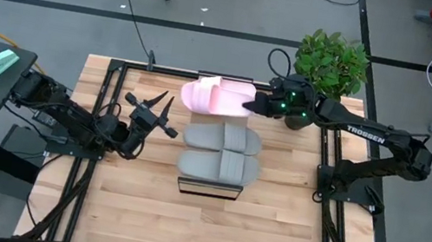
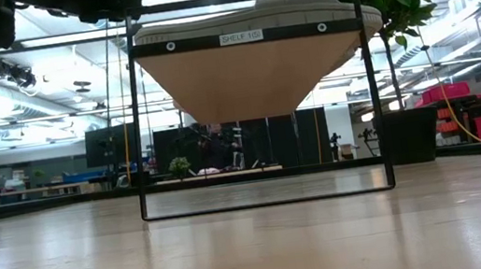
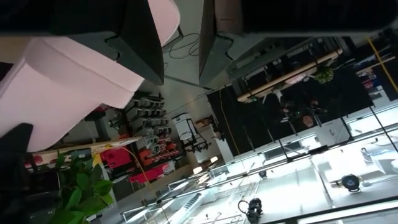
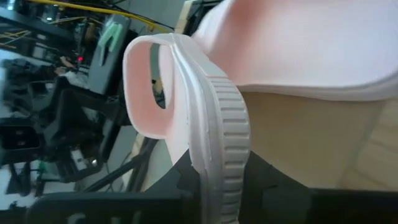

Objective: Pick and place slides into the shelf
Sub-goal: Put the pink slipper on the shelf

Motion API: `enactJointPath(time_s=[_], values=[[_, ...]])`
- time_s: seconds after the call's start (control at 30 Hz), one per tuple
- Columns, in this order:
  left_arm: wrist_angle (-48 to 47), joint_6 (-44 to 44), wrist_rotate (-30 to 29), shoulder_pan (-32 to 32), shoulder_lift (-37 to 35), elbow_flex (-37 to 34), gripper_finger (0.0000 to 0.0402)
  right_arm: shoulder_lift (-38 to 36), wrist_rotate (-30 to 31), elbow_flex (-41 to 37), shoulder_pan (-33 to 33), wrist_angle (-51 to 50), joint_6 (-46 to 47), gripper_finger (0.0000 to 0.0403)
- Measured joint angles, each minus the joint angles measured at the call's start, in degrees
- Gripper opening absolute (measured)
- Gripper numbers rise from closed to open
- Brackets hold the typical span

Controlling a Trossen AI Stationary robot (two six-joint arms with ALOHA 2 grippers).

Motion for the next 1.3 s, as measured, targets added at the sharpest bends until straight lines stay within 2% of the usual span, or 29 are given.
enactJointPath(time_s=[0.23, 0.47, 0.77, 1.3], values=[[0.0, 0.0, 0.0, 0.0, 0.0, 0.0, 0.0107, 0.0, -4.0, 0.0, 0.6, 5.9, 2.1, 0.0060], [0.0, -1.0, 0.0, 0.0, 0.0, 0.0, 0.0107, 0.0, -6.8, 0.0, 1.6, 1.6, 3.0, 0.0060], [0.0, -1.2, 0.0, 0.0, 0.0, 0.0, 0.0107, 0.3, -4.4, 0.0, -0.3, -2.7, 2.1, 0.0060], [0.0, -1.1, 0.4, 0.1, 0.0, 0.0, 0.0107, 0.3, 1.2, 0.0, -1.8, -3.3, -1.8, 0.0059]])
